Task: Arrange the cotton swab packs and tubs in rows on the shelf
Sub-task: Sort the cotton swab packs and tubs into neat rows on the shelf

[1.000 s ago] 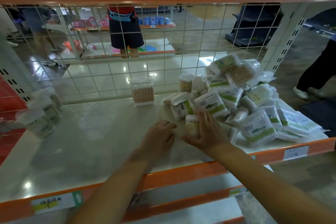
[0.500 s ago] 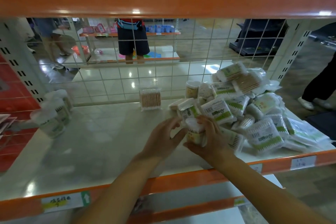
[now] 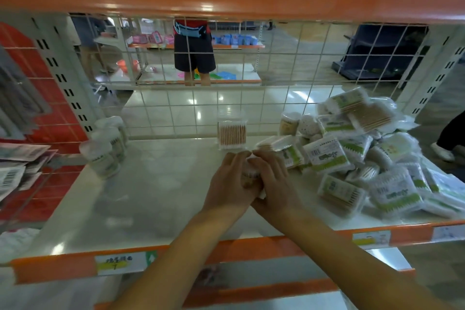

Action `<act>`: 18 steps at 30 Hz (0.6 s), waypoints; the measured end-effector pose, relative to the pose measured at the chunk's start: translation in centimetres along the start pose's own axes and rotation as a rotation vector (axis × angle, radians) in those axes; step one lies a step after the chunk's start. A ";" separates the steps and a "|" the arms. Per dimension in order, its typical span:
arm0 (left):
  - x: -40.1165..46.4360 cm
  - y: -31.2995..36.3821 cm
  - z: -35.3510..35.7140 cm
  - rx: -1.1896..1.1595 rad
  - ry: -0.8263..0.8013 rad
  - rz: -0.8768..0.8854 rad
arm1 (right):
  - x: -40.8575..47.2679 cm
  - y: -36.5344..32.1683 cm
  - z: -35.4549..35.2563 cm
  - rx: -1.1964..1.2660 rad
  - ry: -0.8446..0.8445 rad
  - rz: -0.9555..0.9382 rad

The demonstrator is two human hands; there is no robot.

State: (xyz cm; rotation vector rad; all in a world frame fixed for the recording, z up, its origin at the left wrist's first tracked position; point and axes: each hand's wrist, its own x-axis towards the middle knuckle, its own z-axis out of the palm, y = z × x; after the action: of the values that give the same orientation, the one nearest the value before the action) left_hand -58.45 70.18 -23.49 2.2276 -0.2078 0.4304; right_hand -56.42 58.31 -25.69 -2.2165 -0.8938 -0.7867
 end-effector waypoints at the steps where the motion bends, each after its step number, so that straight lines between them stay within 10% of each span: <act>1: -0.1 -0.4 -0.5 0.000 0.012 0.007 | 0.2 -0.4 0.1 0.003 -0.029 0.007; 18: -2.2 -10.5 -11.8 0.334 0.182 -0.031 | 1.5 -5.1 5.2 -0.403 -0.330 0.024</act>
State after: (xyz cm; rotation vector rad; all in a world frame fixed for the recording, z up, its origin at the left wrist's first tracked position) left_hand -60.23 85.93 -24.85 2.4938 -0.0029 0.6892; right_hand -57.84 65.59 -26.29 -2.7648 -0.9205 -0.6409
